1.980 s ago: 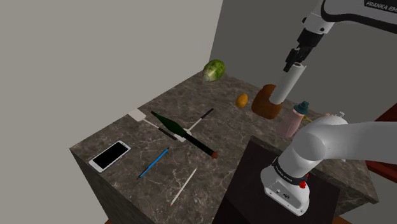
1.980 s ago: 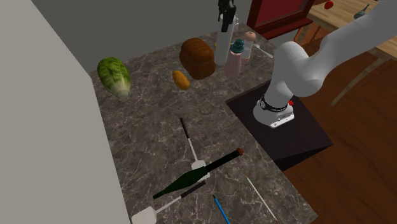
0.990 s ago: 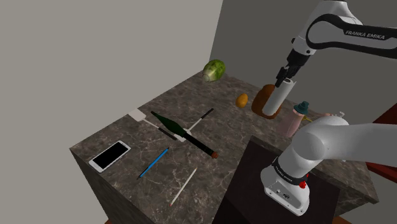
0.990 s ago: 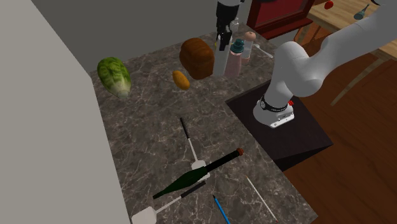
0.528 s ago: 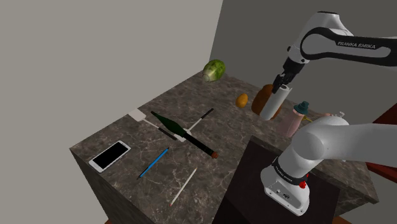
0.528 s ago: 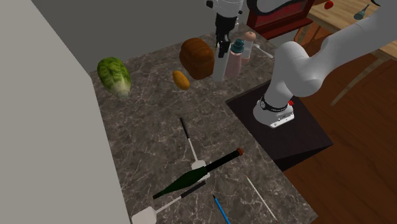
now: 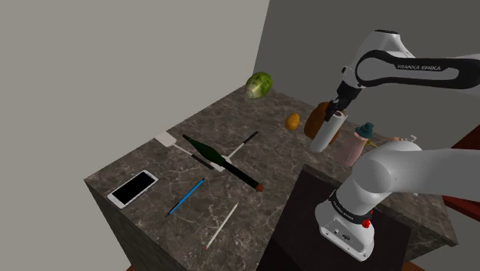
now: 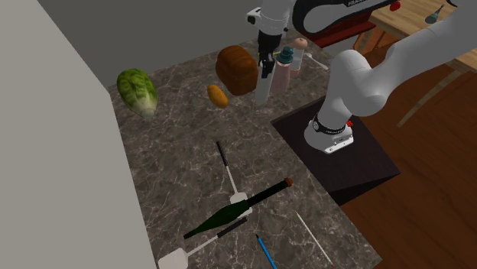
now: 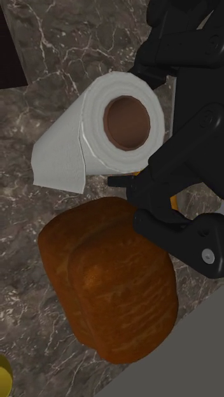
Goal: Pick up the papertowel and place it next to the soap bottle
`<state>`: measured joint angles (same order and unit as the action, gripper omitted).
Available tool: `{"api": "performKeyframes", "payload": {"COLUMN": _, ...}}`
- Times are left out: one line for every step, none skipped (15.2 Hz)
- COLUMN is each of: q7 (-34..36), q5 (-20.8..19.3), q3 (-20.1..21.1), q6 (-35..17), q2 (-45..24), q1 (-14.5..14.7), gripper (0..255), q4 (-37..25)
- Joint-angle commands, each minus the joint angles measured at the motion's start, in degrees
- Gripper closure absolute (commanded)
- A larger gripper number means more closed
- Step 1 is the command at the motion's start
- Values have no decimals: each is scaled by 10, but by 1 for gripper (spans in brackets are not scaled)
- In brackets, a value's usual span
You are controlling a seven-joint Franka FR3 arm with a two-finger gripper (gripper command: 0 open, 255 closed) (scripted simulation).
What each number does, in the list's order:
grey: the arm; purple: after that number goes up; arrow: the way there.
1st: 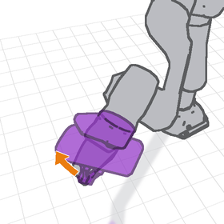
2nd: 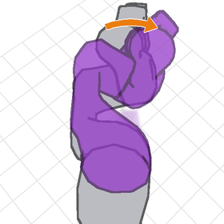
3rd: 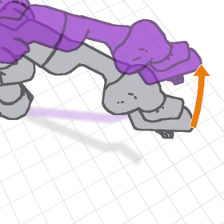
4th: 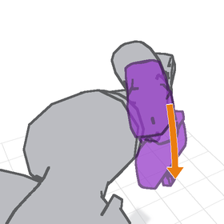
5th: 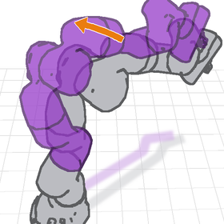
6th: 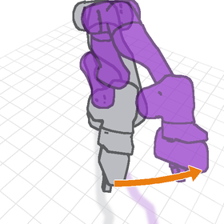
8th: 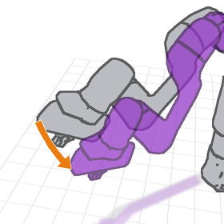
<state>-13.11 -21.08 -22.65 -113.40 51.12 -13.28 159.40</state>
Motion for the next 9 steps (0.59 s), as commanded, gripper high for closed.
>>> {"api": "performKeyframes", "payload": {"q7": 3, "q5": -4, "q3": -4, "q6": -19, "q2": -6, "q1": -1, "gripper": 255, "q4": 13}}
{"api": "performKeyframes", "payload": {"q7": 4, "q5": -7, "q3": -6, "q6": -28, "q2": -9, "q1": -2, "gripper": 255, "q4": 19}}
{"api": "performKeyframes", "payload": {"q7": 4, "q5": -8, "q3": -7, "q6": -32, "q2": -10, "q1": -2, "gripper": 255, "q4": 22}}
{"api": "performKeyframes", "payload": {"q7": 4, "q5": -8, "q3": -7, "q6": -32, "q2": -10, "q1": -2, "gripper": 255, "q4": 22}}
{"api": "performKeyframes", "payload": {"q7": 4, "q5": -8, "q3": -7, "q6": -32, "q2": -10, "q1": -2, "gripper": 255, "q4": 22}}
{"api": "performKeyframes", "payload": {"q7": 4, "q5": -8, "q3": -7, "q6": -32, "q2": -10, "q1": -2, "gripper": 255, "q4": 22}}
{"api": "performKeyframes", "payload": {"q7": 4, "q5": -8, "q3": -7, "q6": -32, "q2": -10, "q1": -2, "gripper": 255, "q4": 22}}
{"api": "performKeyframes", "payload": {"q7": 4, "q5": -8, "q3": -7, "q6": -32, "q2": -10, "q1": -2, "gripper": 255, "q4": 22}}
{"api": "performKeyframes", "payload": {"q7": 4, "q5": -8, "q3": -7, "q6": -32, "q2": -10, "q1": -2, "gripper": 255, "q4": 22}}
